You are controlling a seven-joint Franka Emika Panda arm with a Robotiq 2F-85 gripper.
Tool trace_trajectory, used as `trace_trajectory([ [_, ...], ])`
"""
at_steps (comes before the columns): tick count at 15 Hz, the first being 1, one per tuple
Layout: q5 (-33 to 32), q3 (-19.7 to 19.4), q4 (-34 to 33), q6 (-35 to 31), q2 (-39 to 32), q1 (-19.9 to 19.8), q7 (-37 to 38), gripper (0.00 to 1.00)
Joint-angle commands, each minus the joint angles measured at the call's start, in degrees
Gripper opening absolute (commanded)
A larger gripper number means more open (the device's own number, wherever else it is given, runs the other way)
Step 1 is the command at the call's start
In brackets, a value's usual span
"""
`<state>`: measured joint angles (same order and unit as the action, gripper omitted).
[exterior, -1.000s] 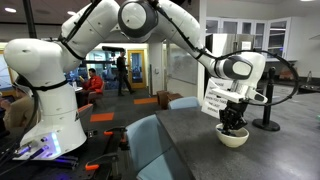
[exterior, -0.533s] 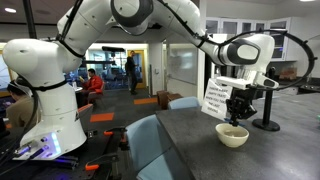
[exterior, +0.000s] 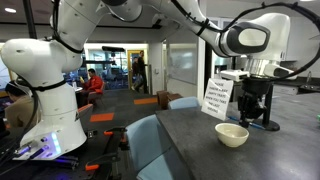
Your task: Remove the pen from the white bowl
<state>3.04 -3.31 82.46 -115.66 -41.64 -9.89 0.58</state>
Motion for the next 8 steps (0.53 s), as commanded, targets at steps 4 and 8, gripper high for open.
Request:
trace_trajectory([
  [4,2.88,-3.15,8.19,-14.47,0.75,2.98,17.51,0.04],
  [8,3.04,-5.74,11.97,-18.51,0.87,4.68,26.74,0.04],
])
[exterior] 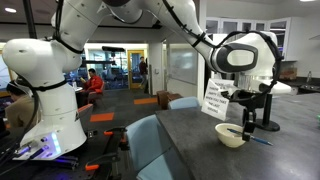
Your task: Remove the pen from the white bowl
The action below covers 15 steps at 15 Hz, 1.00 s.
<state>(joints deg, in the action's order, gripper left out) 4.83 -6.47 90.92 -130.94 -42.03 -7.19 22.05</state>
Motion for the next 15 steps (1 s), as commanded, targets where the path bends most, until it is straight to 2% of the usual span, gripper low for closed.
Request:
trace_trajectory([
  [1,1.22,-3.19,5.01,-3.95,1.69,2.27,6.64,0.04],
  [7,0.66,-7.0,11.94,-9.77,2.2,4.45,13.3,0.04],
  [8,0.38,-7.55,12.8,-10.6,2.35,4.97,13.82,0.39],
  [9,-0.07,-8.25,13.38,-11.38,2.46,5.56,14.3,0.4],
  [12,-1.05,-10.55,15.12,-12.64,4.04,7.94,16.79,0.61],
  [15,-1.9,-10.85,17.58,-10.77,8.71,9.32,15.08,0.84],
])
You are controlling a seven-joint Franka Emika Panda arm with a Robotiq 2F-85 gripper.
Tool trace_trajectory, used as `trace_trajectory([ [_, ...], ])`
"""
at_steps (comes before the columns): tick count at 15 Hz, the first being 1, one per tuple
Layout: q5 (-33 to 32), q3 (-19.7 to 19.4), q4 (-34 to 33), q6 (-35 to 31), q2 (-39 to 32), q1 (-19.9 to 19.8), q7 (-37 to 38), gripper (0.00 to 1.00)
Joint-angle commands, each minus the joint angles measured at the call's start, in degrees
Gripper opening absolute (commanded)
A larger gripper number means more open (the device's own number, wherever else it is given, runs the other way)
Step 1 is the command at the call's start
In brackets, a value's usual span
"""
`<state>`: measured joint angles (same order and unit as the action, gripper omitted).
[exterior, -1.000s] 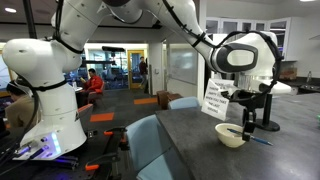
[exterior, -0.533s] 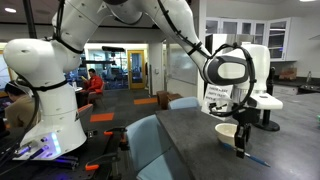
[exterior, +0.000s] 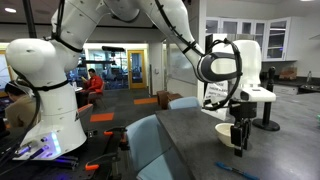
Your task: Remove the pen from the white bowl
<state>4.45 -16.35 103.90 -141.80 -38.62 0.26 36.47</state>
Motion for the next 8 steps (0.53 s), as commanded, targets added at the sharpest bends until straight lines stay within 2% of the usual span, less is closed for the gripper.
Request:
trace_trajectory([
  [1,-1.54,-0.67,5.45,1.1,7.34,2.03,0.2,0.91],
  [2,-1.1,0.23,6.21,1.78,9.2,1.66,-0.83,0.99],
  [3,-1.05,0.81,7.18,2.57,11.22,1.53,-1.67,1.0],
  [8,-1.46,4.04,11.14,5.31,18.92,0.35,-8.17,1.0],
])
